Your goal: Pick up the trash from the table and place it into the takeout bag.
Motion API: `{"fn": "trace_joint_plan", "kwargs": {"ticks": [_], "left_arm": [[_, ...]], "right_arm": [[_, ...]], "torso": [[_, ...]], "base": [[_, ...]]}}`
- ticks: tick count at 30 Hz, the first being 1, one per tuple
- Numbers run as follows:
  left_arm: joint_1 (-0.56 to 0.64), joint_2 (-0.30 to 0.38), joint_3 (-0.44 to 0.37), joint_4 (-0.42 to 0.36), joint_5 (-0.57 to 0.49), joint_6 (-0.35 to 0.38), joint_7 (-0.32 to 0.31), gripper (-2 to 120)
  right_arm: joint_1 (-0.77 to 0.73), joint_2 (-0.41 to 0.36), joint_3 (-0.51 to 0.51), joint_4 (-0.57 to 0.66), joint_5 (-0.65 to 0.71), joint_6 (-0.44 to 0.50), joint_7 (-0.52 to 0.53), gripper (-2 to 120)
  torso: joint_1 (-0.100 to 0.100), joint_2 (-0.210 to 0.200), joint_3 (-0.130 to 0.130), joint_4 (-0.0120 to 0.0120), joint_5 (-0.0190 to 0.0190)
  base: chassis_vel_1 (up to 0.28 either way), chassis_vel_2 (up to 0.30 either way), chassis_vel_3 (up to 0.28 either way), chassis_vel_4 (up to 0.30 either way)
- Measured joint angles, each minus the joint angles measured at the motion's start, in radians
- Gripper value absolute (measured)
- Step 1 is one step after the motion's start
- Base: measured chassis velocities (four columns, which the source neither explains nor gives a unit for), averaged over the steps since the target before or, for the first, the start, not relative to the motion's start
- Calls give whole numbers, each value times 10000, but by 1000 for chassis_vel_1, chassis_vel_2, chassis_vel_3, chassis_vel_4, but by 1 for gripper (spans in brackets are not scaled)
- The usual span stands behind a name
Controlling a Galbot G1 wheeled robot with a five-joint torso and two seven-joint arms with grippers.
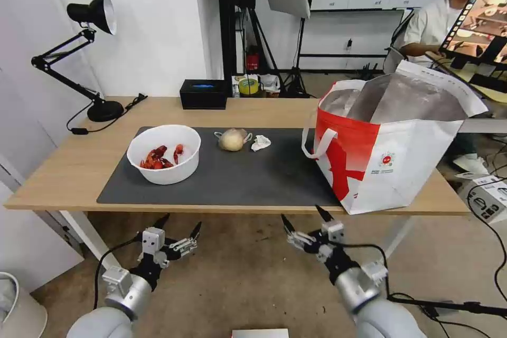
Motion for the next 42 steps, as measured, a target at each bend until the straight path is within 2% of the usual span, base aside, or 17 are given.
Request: {"fn": "trace_joint_plan", "kwargs": {"ticks": [4,5,7,11,17,22,29,32,33,36,42], "left_arm": [[73,-88,-51,-29,37,1,-3,100],[73,-88,-51,-29,37,1,-3,100],[78,-192,-56,-20,80,0,-2,100],[83,-331,-71,-50,112,-2,-6,100],[366,-474,-217,-101,261,-76,27,100],[455,-444,-265,-122,290,-79,202,100],[436,-524,-195,-142,315,-70,223,100],[482,-677,-173,-97,386,-70,224,100],[482,-677,-173,-97,386,-70,224,100],[508,-727,-171,-75,418,-75,223,100],[498,-785,-158,-54,428,-82,223,100]], "right_arm": [[1403,338,-1201,-545,-10,-510,382,100],[1403,338,-1201,-545,-10,-510,382,100],[2414,719,-1978,-984,-158,-869,809,100],[3310,1012,-2507,-1278,-265,-1376,1418,100],[5070,1167,-3237,-1915,111,-2402,3003,100],[5960,1304,-3512,-2562,594,-2695,3550,100],[7578,1886,-3978,-4193,995,-2895,4275,100],[8457,2604,-4097,-5564,1036,-2994,4763,100],[8457,2604,-4097,-5564,1036,-2994,4763,100],[9063,3317,-4076,-6771,979,-3019,5004,100],[9572,4122,-4016,-8073,835,-3205,5416,100]], "torso": [[0,0,0,1,0],[0,0,0,1,0],[0,0,0,2,1],[0,0,1,2,3],[0,-1,1,1,1],[0,0,1,0,2],[0,0,1,0,2],[0,0,1,0,1],[0,0,1,0,1],[0,-1,0,1,1],[0,0,0,1,1]], "base": [[0,0,0,0],[0,0,0,0],[0,0,0,0],[0,0,0,0],[0,0,0,0],[0,0,0,0],[0,0,0,0],[0,0,0,0],[0,0,0,0],[0,0,0,0],[0,0,0,0]]}}
